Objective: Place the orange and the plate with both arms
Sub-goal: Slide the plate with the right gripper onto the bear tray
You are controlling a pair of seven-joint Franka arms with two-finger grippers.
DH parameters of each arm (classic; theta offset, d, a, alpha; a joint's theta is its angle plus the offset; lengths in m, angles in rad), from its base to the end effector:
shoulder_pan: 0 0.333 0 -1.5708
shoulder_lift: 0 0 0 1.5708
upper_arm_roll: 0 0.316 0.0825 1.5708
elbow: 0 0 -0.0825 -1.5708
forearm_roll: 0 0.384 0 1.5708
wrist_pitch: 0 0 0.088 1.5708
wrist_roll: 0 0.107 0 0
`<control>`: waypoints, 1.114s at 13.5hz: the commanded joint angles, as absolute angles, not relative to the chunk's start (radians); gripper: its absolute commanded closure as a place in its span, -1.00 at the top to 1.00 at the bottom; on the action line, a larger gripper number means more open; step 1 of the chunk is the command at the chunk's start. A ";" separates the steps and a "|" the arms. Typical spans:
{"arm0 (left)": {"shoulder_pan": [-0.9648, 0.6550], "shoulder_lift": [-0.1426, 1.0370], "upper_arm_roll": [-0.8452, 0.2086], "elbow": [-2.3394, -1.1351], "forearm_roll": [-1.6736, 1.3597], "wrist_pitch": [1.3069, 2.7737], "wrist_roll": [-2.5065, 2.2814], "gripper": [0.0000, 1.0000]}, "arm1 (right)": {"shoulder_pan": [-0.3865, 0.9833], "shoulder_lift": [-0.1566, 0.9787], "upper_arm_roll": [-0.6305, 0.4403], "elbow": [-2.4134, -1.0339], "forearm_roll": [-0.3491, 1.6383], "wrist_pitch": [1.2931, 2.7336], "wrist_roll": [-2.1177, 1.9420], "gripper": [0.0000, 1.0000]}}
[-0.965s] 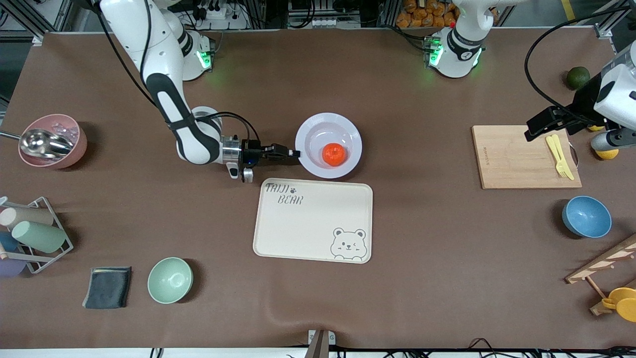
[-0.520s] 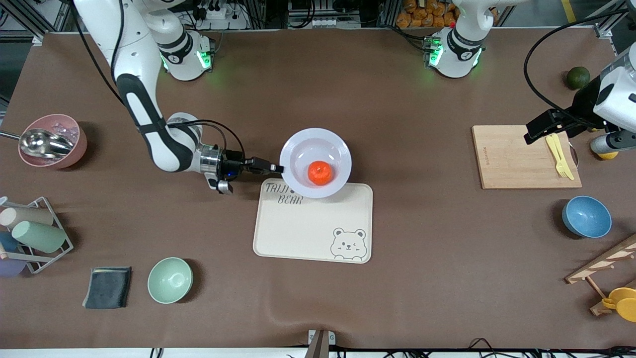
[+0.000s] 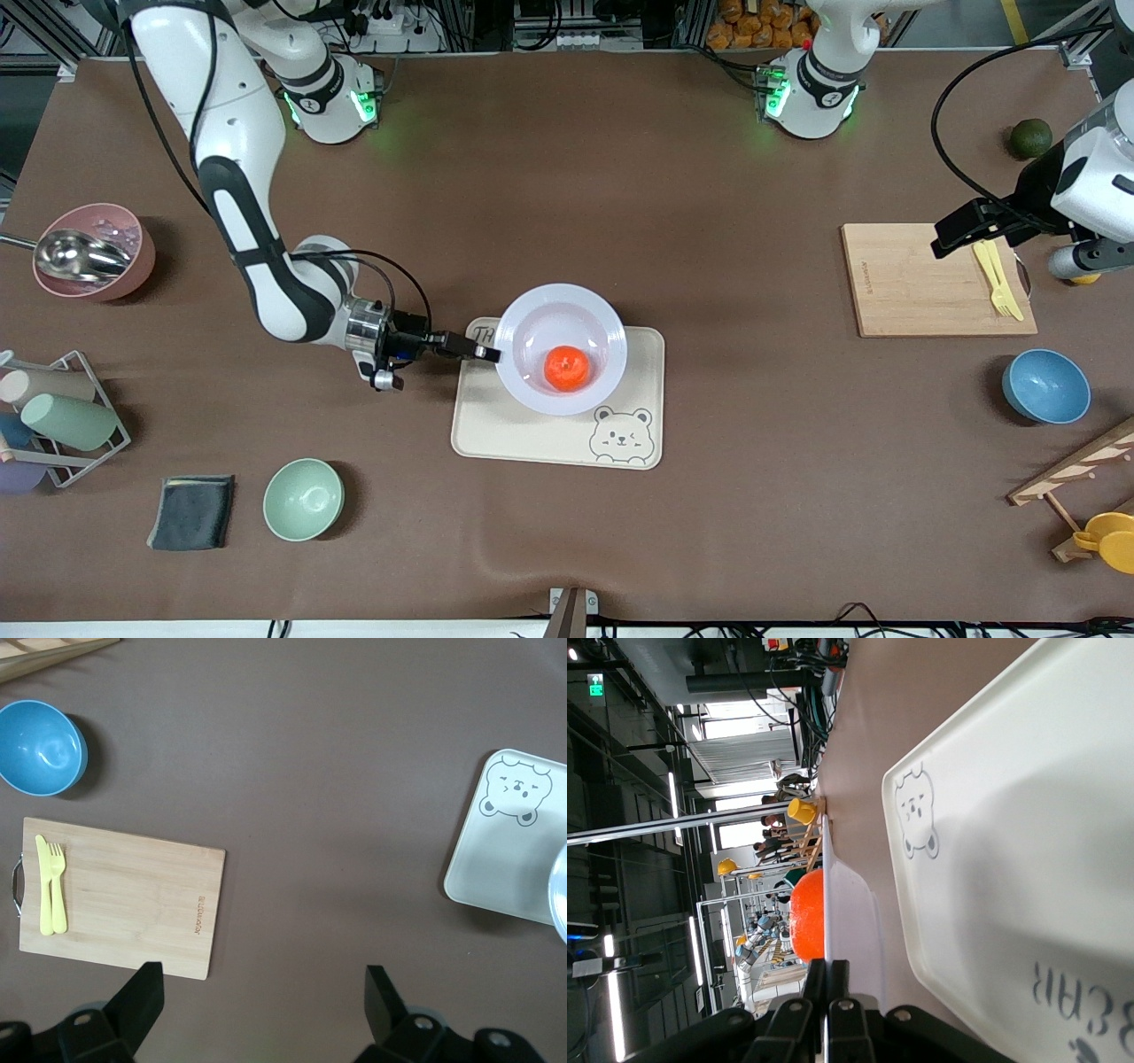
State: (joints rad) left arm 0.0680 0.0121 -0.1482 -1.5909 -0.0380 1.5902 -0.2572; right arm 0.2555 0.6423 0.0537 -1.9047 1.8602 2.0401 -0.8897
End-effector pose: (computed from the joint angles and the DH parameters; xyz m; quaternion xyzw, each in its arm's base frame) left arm 0.5573 -0.0483 0.6101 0.9958 0.0889 -0.0096 0.0185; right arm 0.5784 0.2392 0.1707 -0.7668 0.1187 -0.0266 0.6303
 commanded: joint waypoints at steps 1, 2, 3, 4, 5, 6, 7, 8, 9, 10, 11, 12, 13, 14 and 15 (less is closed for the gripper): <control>0.084 -0.012 -0.141 -1.595 -0.051 1.580 -0.226 1.00 | 0.262 0.696 0.061 -1.821 1.823 2.116 -0.887 -1.00; 0.084 -0.012 -0.140 -1.594 -0.051 1.580 -0.225 1.00 | 0.274 0.709 0.061 -1.800 1.813 2.161 -0.888 -1.00; 0.084 -0.020 -0.140 -1.594 -0.051 1.575 -0.225 1.00 | 0.288 0.724 0.061 -1.777 1.815 2.175 -0.888 -1.00; 0.095 -0.023 -0.138 -1.594 -0.051 1.568 -0.224 1.00 | 0.297 0.738 0.061 -1.767 1.815 2.175 -0.890 -1.00; 0.104 -0.020 -0.140 -1.594 -0.051 1.566 -0.215 1.00 | 0.298 0.738 0.061 -1.770 1.815 2.175 -0.891 -1.00; 0.104 -0.017 -0.138 -1.594 -0.051 1.568 -0.213 1.00 | 0.296 0.741 0.061 -1.770 1.815 2.175 -0.906 -1.00; 0.104 -0.017 -0.138 -1.592 -0.051 1.569 -0.213 1.00 | 0.296 0.758 0.061 -1.767 1.816 2.180 -0.942 -1.00; 0.104 -0.017 -0.138 -1.591 -0.048 1.569 -0.213 1.00 | 0.298 0.771 0.061 -1.766 1.825 2.181 -0.971 -1.00; 0.104 -0.018 -0.138 -1.591 -0.048 1.569 -0.213 1.00 | 0.299 0.773 0.061 -1.767 1.828 2.183 -0.977 -1.00; 0.104 -0.018 -0.138 -1.591 -0.045 1.569 -0.213 1.00 | 0.299 0.776 0.061 -1.767 1.829 2.189 -0.977 -1.00; 0.104 -0.017 -0.138 -1.591 -0.044 1.569 -0.213 1.00 | 0.304 0.778 0.061 -1.767 1.829 2.200 -0.977 -1.00; 0.104 -0.015 -0.138 -1.591 -0.044 1.569 -0.213 1.00 | 0.307 0.779 0.061 -1.766 1.829 2.204 -0.974 -1.00; 0.104 -0.017 -0.138 -1.591 -0.044 1.569 -0.213 1.00 | 0.311 0.779 0.061 -1.766 1.830 2.207 -0.966 -0.61; 0.104 -0.018 -0.140 -1.592 -0.044 1.568 -0.213 1.00 | 0.311 0.779 0.061 -1.764 1.830 2.212 -0.963 -0.21; 0.103 -0.015 -0.140 -1.592 -0.044 1.568 -0.213 1.00 | 0.311 0.778 0.061 -1.760 1.830 2.214 -0.960 -0.19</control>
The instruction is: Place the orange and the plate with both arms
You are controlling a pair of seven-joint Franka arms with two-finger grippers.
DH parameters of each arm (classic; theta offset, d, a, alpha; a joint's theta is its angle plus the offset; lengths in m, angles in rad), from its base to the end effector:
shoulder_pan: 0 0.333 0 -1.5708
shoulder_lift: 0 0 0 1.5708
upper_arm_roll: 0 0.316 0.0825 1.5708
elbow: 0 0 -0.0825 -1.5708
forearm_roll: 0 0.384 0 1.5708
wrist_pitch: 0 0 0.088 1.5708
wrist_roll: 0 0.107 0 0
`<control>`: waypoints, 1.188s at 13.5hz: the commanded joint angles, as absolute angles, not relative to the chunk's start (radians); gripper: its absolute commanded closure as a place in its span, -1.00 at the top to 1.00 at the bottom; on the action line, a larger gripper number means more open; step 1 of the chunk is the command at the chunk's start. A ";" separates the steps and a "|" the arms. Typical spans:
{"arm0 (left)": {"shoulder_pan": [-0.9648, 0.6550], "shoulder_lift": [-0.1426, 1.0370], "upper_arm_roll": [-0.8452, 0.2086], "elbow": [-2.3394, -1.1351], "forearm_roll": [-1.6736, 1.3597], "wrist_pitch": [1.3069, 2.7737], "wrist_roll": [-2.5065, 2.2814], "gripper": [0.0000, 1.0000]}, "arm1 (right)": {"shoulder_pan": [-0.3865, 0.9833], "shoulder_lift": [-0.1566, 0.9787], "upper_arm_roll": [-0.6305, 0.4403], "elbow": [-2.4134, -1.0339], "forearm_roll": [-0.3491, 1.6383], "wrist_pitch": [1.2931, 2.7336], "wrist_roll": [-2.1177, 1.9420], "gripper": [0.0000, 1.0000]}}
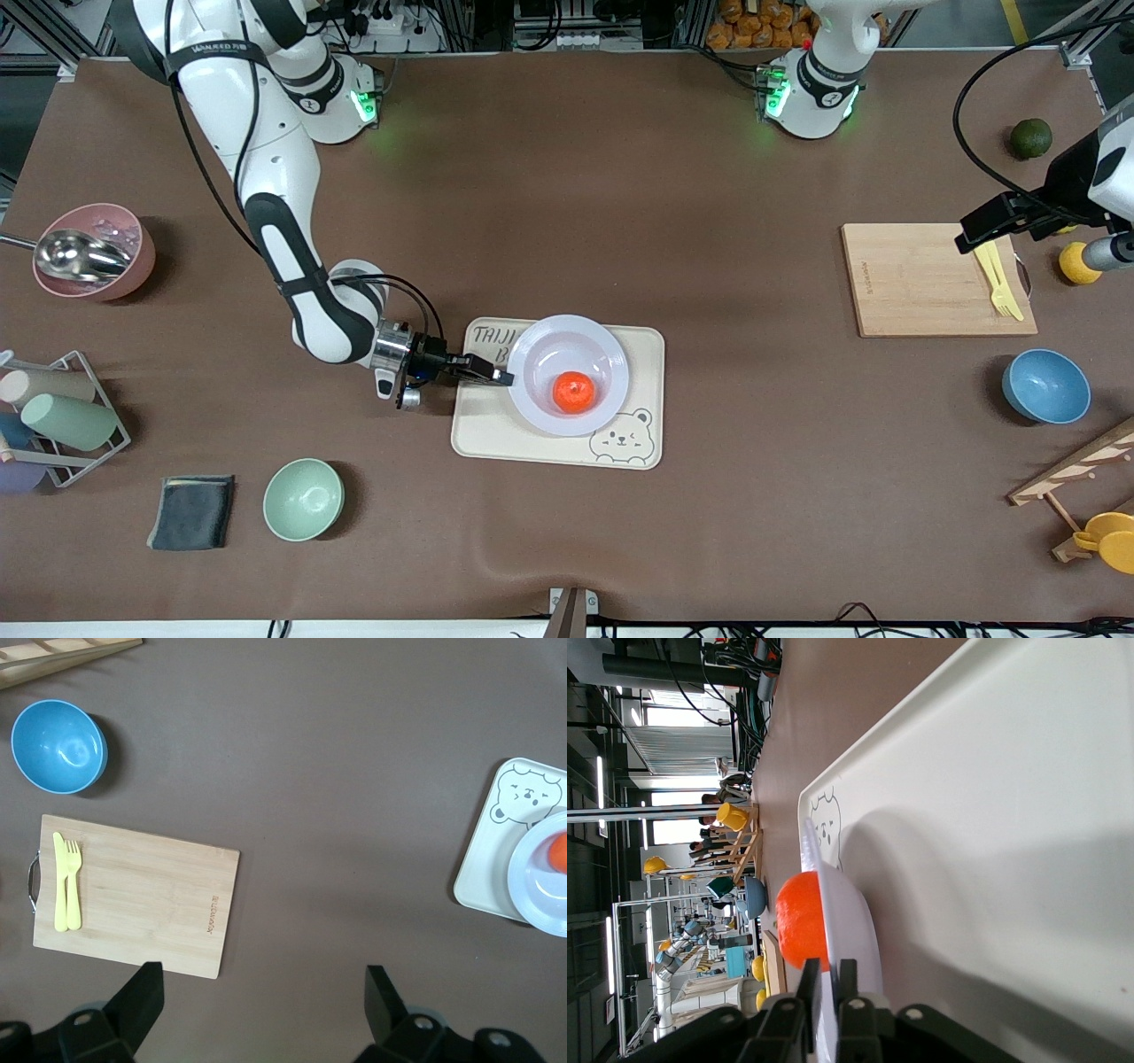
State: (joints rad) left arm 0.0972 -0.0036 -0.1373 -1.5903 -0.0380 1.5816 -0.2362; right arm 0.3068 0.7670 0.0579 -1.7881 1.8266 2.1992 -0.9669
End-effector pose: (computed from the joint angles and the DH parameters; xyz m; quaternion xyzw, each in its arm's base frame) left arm 0.5535 -0.0264 0.6183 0.9950 0.0981 -0.0051 0.0182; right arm 0.5887 0.2587 0.1244 -0.8149 0.0892 -0.0567 0.5698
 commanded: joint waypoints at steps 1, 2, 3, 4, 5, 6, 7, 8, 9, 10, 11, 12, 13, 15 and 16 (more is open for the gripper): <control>0.103 -0.014 -0.141 -1.592 -0.044 1.568 -0.213 1.00 | 0.310 0.778 0.061 -1.752 1.825 2.215 -0.951 0.02; 0.103 -0.014 -0.141 -1.591 -0.044 1.568 -0.213 1.00 | 0.310 0.778 0.061 -1.750 1.819 2.215 -0.945 0.16; 0.103 -0.018 -0.143 -1.591 -0.044 1.568 -0.213 1.00 | 0.305 0.775 0.060 -1.750 1.812 2.217 -0.942 0.17; 0.103 -0.021 -0.143 -1.591 -0.044 1.566 -0.215 1.00 | 0.301 0.773 0.058 -1.747 1.787 2.217 -0.939 0.17; 0.104 -0.023 -0.140 -1.591 -0.044 1.565 -0.213 1.00 | 0.292 0.773 0.058 -1.737 1.742 2.215 -0.914 0.17; 0.104 -0.023 -0.138 -1.592 -0.044 1.563 -0.213 1.00 | 0.282 0.769 0.060 -1.733 1.692 2.214 -0.861 0.17; 0.104 -0.023 -0.138 -1.591 -0.044 1.560 -0.213 1.00 | 0.281 0.761 0.060 -1.732 1.666 2.214 -0.827 0.16; 0.103 -0.023 -0.140 -1.586 -0.044 1.560 -0.213 1.00 | 0.279 0.758 0.058 -1.724 1.649 2.214 -0.807 0.16; 0.103 -0.023 -0.143 -1.582 -0.044 1.560 -0.215 1.00 | 0.279 0.758 0.060 -1.721 1.634 2.214 -0.795 0.16; 0.103 -0.023 -0.146 -1.580 -0.044 1.560 -0.215 1.00 | 0.281 0.755 0.058 -1.720 1.620 2.214 -0.769 0.16; 0.103 -0.023 -0.146 -1.580 -0.044 1.560 -0.215 1.00 | 0.279 0.752 0.052 -1.710 1.573 2.212 -0.735 0.16; 0.104 -0.025 -0.144 -1.582 -0.044 1.559 -0.213 1.00 | 0.273 0.750 0.049 -1.697 1.507 2.207 -0.689 0.16; 0.104 -0.025 -0.143 -1.580 -0.044 1.559 -0.215 1.00 | 0.252 0.738 0.049 -1.691 1.440 2.200 -0.625 0.16; 0.103 -0.026 -0.149 -1.582 -0.043 1.554 -0.215 1.00 | 0.220 0.709 0.049 -1.662 1.286 2.140 -0.482 0.20; 0.101 -0.029 -0.153 -1.582 -0.043 1.552 -0.215 1.00 | 0.200 0.707 0.049 -1.623 1.213 2.082 -0.401 0.23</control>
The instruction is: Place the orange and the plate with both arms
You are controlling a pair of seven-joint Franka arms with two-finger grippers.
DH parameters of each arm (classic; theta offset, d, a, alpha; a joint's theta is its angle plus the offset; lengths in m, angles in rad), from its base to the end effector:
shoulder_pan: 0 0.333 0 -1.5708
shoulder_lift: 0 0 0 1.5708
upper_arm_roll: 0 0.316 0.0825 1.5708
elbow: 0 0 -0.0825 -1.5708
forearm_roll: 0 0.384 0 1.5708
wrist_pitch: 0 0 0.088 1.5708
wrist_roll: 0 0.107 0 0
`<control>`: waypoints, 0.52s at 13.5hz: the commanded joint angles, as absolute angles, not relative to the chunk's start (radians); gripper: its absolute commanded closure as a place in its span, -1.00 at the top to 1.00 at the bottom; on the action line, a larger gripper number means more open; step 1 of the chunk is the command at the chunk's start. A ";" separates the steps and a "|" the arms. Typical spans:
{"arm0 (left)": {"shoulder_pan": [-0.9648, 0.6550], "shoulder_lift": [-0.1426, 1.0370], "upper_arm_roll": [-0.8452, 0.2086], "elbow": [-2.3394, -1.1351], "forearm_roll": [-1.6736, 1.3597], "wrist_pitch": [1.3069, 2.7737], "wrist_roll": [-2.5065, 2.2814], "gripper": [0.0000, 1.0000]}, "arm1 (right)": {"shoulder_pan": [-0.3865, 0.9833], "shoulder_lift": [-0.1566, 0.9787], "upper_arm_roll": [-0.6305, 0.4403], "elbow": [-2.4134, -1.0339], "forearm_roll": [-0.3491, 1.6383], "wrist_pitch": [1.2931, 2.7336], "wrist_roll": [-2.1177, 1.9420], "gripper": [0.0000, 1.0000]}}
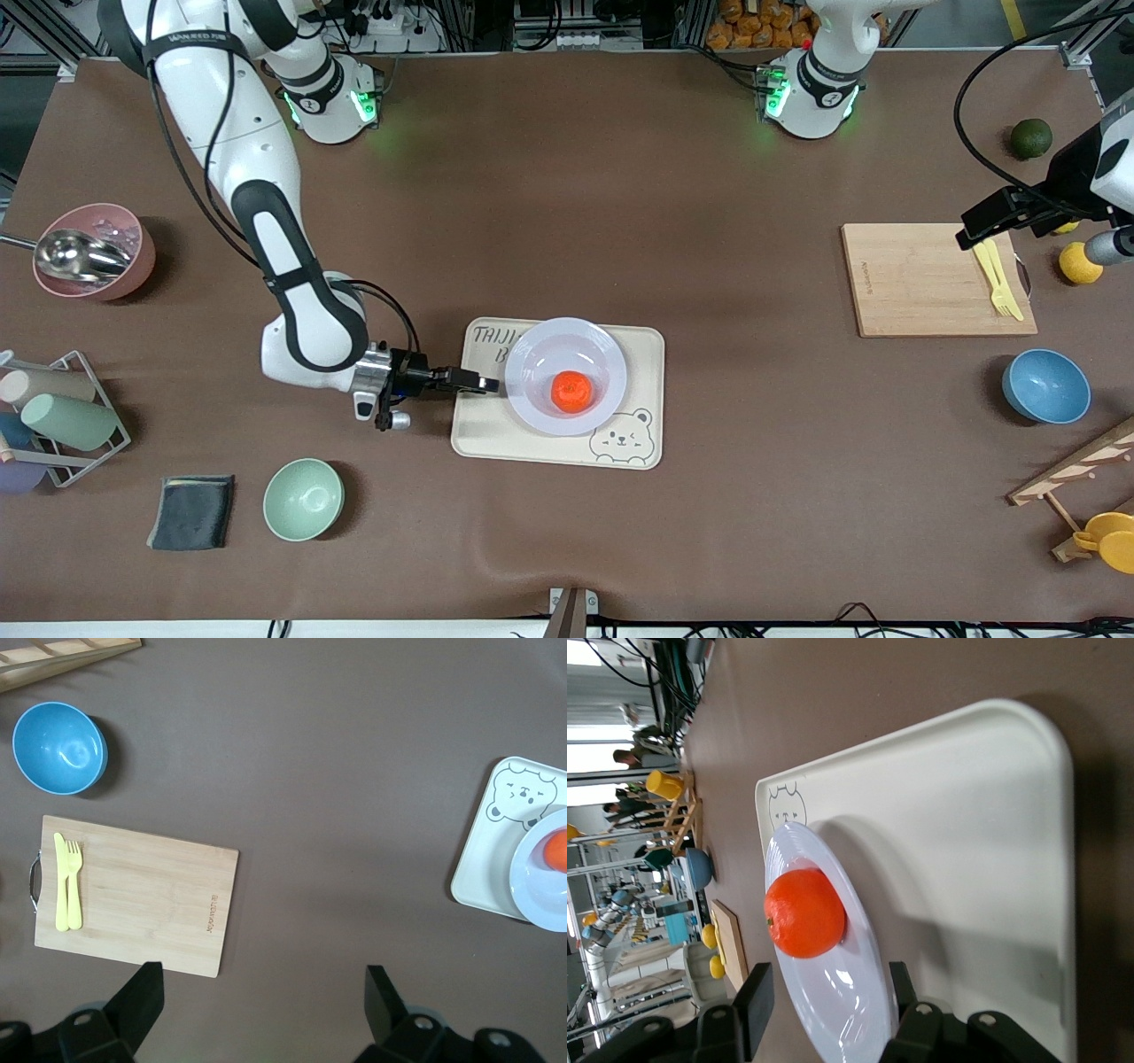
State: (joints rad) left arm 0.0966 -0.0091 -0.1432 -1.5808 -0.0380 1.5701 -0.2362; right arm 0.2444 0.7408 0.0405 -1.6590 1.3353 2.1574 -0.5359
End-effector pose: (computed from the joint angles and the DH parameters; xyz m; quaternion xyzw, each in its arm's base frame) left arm 0.5507 -0.0301 0.6248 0.9953 0.0946 -0.0034 0.0180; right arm 0.6400 0.2252 0.1805 -0.8686 0.0640 0.0367 0.4901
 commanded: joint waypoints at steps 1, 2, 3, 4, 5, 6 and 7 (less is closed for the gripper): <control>0.101 -0.047 -0.155 -1.588 -0.043 1.555 -0.215 1.00 | 0.177 0.707 0.048 -1.580 1.133 2.022 -0.323 0.33; 0.101 -0.052 -0.158 -1.589 -0.037 1.557 -0.215 1.00 | 0.149 0.707 0.048 -1.547 1.062 1.970 -0.274 0.36; 0.101 -0.055 -0.160 -1.594 -0.020 1.557 -0.215 1.00 | 0.123 0.707 0.048 -1.528 1.013 1.923 -0.262 0.40; 0.101 -0.067 -0.164 -1.603 -0.014 1.563 -0.213 1.00 | 0.088 0.709 0.048 -1.520 0.984 1.881 -0.270 0.43; 0.101 -0.069 -0.172 -1.606 -0.012 1.568 -0.213 1.00 | 0.053 0.707 0.049 -1.497 0.947 1.840 -0.268 0.46; 0.101 -0.069 -0.173 -1.609 -0.012 1.568 -0.213 1.00 | 0.034 0.707 0.049 -1.468 0.898 1.789 -0.261 0.50; 0.103 -0.069 -0.173 -1.611 -0.012 1.568 -0.212 1.00 | 0.026 0.707 0.046 -1.441 0.870 1.760 -0.259 0.62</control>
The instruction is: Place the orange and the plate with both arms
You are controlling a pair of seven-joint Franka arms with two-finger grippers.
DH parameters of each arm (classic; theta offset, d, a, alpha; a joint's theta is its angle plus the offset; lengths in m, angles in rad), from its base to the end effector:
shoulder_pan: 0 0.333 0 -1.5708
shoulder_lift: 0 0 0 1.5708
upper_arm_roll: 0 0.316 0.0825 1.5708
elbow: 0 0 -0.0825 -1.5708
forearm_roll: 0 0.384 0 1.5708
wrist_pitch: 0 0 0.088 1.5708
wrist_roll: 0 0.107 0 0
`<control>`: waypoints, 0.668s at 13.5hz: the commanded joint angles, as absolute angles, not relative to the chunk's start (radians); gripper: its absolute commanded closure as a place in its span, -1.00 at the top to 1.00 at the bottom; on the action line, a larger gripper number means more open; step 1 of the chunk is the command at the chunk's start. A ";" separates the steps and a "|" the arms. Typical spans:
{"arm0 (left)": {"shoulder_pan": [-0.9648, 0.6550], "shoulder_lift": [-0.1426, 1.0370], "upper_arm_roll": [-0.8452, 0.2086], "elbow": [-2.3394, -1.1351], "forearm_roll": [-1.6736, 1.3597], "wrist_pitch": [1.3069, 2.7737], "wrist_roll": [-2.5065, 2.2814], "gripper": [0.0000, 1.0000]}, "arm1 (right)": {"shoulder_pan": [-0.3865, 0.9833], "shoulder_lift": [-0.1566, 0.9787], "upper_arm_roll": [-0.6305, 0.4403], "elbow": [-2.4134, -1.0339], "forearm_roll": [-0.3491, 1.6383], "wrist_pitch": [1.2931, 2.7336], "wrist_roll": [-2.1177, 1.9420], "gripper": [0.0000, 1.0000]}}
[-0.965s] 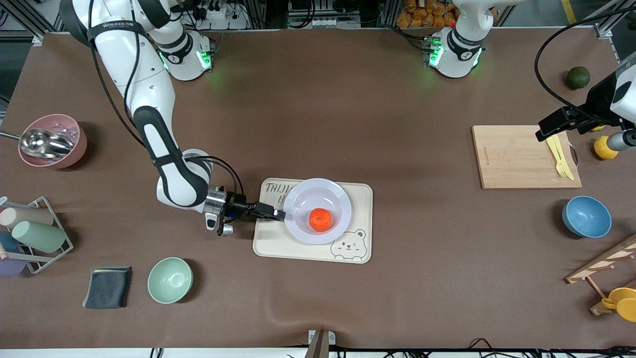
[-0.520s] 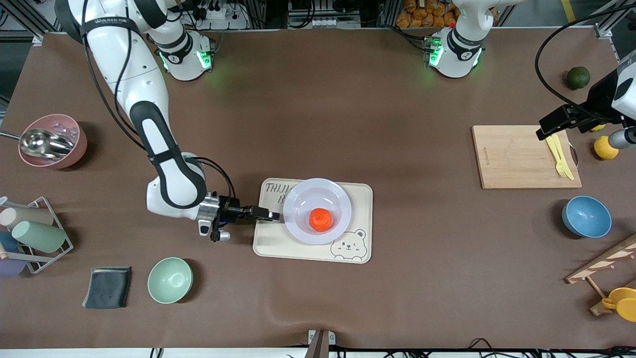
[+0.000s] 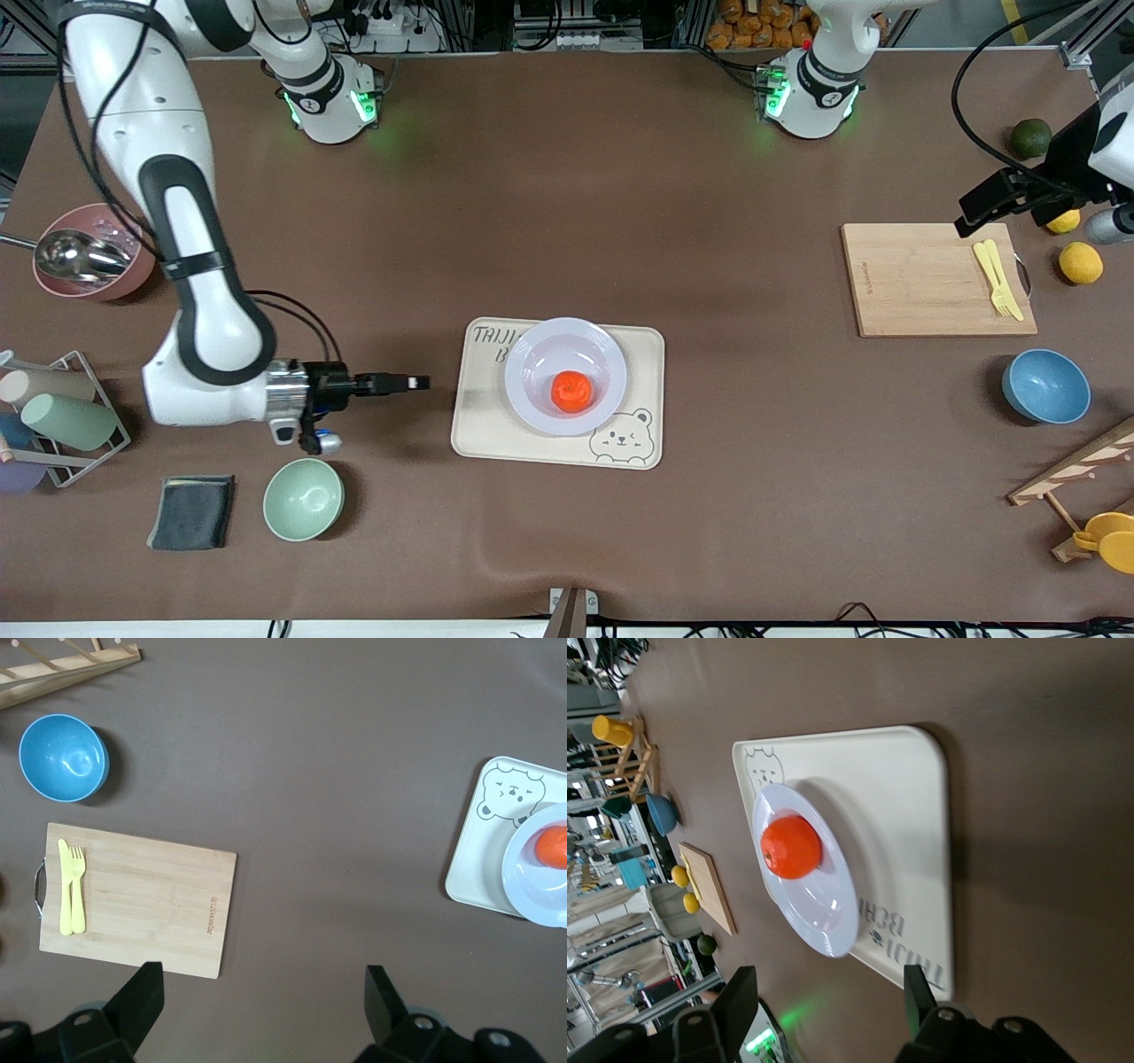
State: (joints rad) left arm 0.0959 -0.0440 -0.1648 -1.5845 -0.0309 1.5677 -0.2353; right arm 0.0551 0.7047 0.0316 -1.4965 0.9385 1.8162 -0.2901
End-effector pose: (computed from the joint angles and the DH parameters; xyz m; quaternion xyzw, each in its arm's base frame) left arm 0.5392 -0.0427 0.6415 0.9964 0.0829 0.0114 0.0137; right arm 0.6801 0.1222 0.2571 -0.8913 0.0268 0.1275 0.4343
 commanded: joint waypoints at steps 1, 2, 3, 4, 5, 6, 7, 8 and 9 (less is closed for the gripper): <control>0.103 -0.068 -0.172 -1.608 -0.012 1.568 -0.204 1.00 | 0.012 0.707 0.037 -1.418 0.833 1.749 -0.259 1.00; 0.103 -0.061 -0.172 -1.605 -0.012 1.568 -0.186 1.00 | 0.005 0.707 0.031 -1.375 0.756 1.734 -0.259 1.00; 0.103 -0.055 -0.172 -1.598 -0.012 1.568 -0.167 1.00 | -0.005 0.707 0.031 -1.329 0.680 1.702 -0.256 1.00; 0.104 -0.043 -0.170 -1.588 -0.011 1.568 -0.155 1.00 | -0.021 0.707 0.028 -1.289 0.649 1.651 -0.227 1.00; 0.103 -0.034 -0.170 -1.579 -0.011 1.568 -0.147 1.00 | -0.037 0.707 0.023 -1.260 0.629 1.603 -0.172 1.00; 0.092 -0.025 -0.170 -1.565 -0.011 1.568 -0.152 1.00 | -0.040 0.707 0.011 -1.232 0.571 1.579 -0.128 1.00; 0.089 -0.011 -0.170 -1.543 -0.011 1.568 -0.159 1.00 | -0.040 0.692 0.006 -1.207 0.499 1.571 -0.097 1.00; 0.090 -0.003 -0.172 -1.539 -0.012 1.568 -0.163 1.00 | -0.043 0.657 0.005 -1.200 0.432 1.563 -0.080 1.00; 0.089 -0.003 -0.172 -1.539 -0.014 1.568 -0.164 1.00 | -0.044 0.617 0.003 -1.200 0.367 1.562 -0.071 1.00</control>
State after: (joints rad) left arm 0.0927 -0.0236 -0.1680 -1.5722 -0.0297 1.5726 -0.1719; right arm -0.0384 0.6836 -0.0021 -1.2118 0.4709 1.5853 -0.1233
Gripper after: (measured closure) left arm 0.000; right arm 0.000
